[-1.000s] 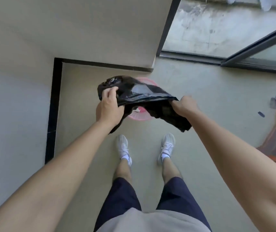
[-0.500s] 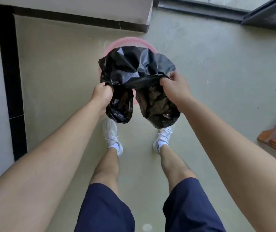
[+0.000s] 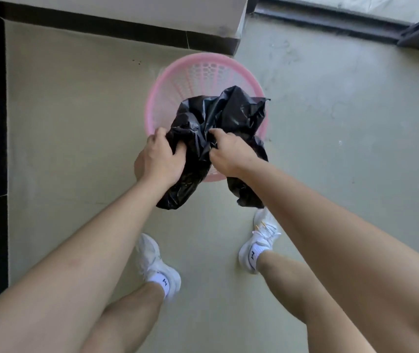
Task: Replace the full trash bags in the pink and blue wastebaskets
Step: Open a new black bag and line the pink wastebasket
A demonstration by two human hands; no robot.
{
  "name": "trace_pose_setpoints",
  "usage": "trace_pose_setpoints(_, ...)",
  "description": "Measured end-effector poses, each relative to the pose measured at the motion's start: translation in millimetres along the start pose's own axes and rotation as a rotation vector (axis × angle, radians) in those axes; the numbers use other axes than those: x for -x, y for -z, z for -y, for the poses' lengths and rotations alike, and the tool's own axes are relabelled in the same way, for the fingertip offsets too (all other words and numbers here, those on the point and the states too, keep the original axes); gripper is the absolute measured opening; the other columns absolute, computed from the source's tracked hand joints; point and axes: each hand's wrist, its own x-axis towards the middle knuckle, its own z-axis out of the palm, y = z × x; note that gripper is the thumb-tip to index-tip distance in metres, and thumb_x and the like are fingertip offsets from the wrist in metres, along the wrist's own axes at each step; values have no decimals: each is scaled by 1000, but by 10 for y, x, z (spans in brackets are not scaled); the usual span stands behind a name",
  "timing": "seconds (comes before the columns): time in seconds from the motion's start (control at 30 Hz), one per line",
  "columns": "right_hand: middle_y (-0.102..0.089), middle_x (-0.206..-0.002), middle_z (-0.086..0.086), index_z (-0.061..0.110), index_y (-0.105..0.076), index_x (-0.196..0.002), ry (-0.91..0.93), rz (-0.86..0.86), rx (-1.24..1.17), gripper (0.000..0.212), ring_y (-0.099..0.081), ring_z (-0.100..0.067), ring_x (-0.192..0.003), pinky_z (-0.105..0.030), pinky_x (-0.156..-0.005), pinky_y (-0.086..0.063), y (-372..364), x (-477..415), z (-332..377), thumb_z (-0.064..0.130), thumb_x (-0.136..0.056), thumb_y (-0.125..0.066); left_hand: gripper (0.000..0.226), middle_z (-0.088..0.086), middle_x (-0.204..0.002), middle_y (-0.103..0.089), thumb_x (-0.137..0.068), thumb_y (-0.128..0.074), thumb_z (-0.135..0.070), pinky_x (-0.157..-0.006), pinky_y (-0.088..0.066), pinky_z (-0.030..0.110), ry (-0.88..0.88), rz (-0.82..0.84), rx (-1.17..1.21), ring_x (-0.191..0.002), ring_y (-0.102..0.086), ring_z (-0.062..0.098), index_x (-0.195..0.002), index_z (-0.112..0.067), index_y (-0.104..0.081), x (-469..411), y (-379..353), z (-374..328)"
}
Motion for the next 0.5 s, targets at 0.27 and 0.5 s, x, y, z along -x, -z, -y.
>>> trace_pose_setpoints(0.27,-58,-135,-14,13,-48,-139,-51,45,-184,44,-55,-31,-118,-32,-90,-44,-302,-1076,-164,21,-96,-44,27,12,-104,-59,-90,-49,-34,-62,-34,37,-450,-305,-279,-88,-59,37,-104,-11,-56,-801,-270,173)
trace_pose_setpoints(0.5,-64,-102,-12,11,-56,-119,64,-343,392,29,-59,-32,-82,-37,-69,-54,-238,-1315,-279,17,-90,-62,37,14,-83,-64,-101,-32,-36,-52,-29,35,-675,-528,-490,-65,-59,37,-96,-7,-54,-1228,-319,101)
